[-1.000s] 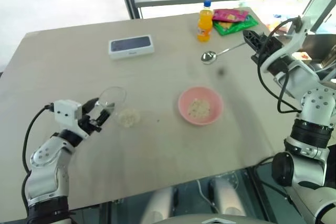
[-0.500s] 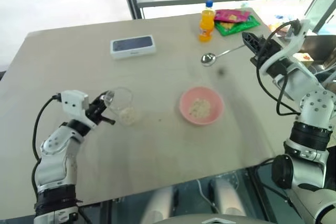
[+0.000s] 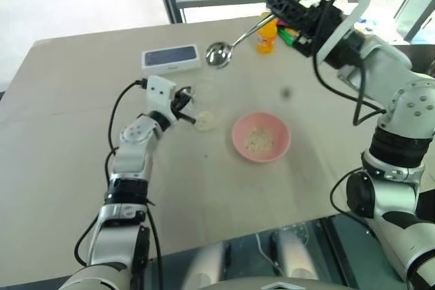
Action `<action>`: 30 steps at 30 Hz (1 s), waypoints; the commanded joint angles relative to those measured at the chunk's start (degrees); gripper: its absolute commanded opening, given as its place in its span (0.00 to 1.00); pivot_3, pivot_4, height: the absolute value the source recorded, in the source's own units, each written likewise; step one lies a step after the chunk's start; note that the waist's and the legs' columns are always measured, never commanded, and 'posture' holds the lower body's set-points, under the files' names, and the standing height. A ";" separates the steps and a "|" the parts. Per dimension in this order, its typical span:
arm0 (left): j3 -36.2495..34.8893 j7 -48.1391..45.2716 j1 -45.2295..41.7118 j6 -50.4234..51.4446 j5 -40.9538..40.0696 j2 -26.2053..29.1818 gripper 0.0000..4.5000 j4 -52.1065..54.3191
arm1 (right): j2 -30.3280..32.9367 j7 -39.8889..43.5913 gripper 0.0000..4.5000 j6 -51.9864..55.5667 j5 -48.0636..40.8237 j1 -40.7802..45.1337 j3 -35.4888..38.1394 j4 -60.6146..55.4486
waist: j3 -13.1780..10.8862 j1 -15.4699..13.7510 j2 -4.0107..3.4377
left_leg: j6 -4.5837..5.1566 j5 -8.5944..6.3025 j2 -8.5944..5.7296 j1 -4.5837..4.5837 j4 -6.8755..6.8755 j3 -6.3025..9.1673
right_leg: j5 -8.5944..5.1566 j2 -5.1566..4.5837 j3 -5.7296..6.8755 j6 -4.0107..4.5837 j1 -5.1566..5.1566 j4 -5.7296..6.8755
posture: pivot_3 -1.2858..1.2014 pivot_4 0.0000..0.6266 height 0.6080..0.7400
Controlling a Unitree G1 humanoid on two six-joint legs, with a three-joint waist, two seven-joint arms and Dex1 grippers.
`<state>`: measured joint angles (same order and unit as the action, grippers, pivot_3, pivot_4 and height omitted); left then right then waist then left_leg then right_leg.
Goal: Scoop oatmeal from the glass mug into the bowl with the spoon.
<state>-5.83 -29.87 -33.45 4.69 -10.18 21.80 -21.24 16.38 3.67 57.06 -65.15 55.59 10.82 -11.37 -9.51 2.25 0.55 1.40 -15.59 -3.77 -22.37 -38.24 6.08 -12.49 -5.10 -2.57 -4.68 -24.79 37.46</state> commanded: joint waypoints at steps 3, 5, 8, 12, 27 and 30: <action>1.84 -2.72 -4.52 -5.81 1.95 0.07 0.01 -8.08 | 4.43 7.22 0.00 -5.60 15.44 -6.21 -12.78 -2.20 | 0.00 -0.07 0.00 | -0.05 0.03 -0.01 -0.09 -0.06 0.06 | 0.00 -0.01 0.05 0.00 -0.03 -0.04 | 0.52 0.24 1.00; 2.38 -3.44 -5.78 -7.13 2.38 0.11 0.01 -10.01 | 5.06 8.70 0.00 -7.97 19.98 -7.32 -16.39 -2.02 | 0.04 -0.23 0.02 | -0.11 0.07 -0.04 -0.14 -0.07 0.13 | 0.00 -0.03 0.14 0.00 -0.05 -0.06 | 0.52 0.24 1.00; 2.90 -4.30 -7.79 -9.54 2.91 -0.32 0.01 -12.85 | 5.67 12.66 0.00 -12.80 28.42 -7.84 -23.58 -1.16 | 0.03 -0.16 0.02 | -0.12 0.07 -0.04 -0.14 -0.08 0.13 | 0.01 -0.03 0.13 -0.01 -0.05 -0.04 | 0.52 0.24 1.00; 6.08 -4.85 -9.09 -13.05 6.13 -0.60 0.01 -14.46 | 5.39 16.39 0.00 -17.75 37.41 -8.11 -30.14 1.38 | 0.04 -0.35 0.03 | -0.23 0.14 -0.06 -0.18 -0.08 0.20 | 0.01 -0.03 0.20 -0.01 -0.03 -0.10 | 0.52 0.24 1.00; 7.12 -4.16 -8.62 -16.00 7.58 -1.67 0.01 -15.07 | -12.42 2.39 0.00 9.86 21.60 -6.19 -0.10 5.06 | 0.05 -0.95 0.04 | -0.25 0.15 -0.06 -0.22 -0.09 0.41 | 0.01 -0.05 0.27 0.00 -0.02 -0.11 | 0.52 0.24 1.00; 7.06 -4.14 -8.30 -16.25 7.32 -1.93 0.01 -15.07 | -12.34 -0.04 0.00 11.78 19.73 -3.81 5.35 6.64 | 0.04 -1.03 0.02 | -0.25 0.15 -0.07 -0.22 -0.06 0.41 | 0.01 -0.05 0.28 0.00 -0.05 -0.09 | 0.52 0.24 1.00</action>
<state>0.48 -33.91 -42.90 -11.18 -3.89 20.17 -35.91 3.99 5.06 67.89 -43.41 49.66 12.85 -3.81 -9.46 1.23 0.57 1.15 -15.44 -3.83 -22.59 -38.30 6.49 -12.48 -5.15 -2.29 -4.69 -24.83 37.38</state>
